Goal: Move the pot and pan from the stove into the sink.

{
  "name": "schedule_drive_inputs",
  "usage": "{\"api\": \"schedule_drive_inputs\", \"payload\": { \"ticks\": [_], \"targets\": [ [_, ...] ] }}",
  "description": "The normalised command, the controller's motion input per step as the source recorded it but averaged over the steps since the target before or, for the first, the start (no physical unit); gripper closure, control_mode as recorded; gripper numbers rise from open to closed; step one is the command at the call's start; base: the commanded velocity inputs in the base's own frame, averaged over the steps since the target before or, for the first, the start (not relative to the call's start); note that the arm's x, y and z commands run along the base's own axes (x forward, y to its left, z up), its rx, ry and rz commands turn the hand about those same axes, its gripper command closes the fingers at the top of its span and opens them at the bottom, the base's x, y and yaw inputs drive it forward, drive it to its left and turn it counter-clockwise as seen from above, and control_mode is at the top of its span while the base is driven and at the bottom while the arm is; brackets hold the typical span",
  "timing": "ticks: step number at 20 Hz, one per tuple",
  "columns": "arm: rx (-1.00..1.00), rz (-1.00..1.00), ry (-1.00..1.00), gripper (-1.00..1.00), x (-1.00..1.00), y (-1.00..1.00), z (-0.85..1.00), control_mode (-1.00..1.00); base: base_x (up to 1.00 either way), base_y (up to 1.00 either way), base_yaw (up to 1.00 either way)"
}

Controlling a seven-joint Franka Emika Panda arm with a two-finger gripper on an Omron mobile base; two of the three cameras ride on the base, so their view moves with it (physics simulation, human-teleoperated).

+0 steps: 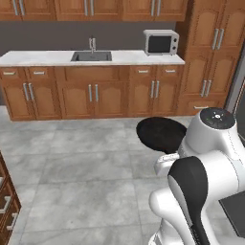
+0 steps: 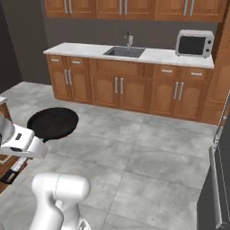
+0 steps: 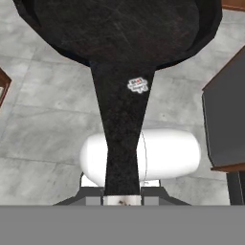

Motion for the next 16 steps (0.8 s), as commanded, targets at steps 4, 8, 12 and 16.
{"api": "schedule_drive_inputs", "payload": {
  "ticks": [4, 8, 12, 16],
  "targets": [
    [0.0, 0.0, 0.0, 1.0, 0.0, 0.0, 0.0, 1.0, -0.19, -0.04, -0.17],
    [0.0, 0.0, 0.0, 1.0, 0.0, 0.0, 0.0, 1.0, 0.0, 0.11, 0.0],
    [0.0, 0.0, 0.0, 1.0, 0.0, 0.0, 0.0, 1.0, 0.07, 0.79, -0.03],
    [0.0, 0.0, 0.0, 1.0, 0.0, 0.0, 0.0, 1.0, 0.07, 0.99, -0.06]
  ]
}}
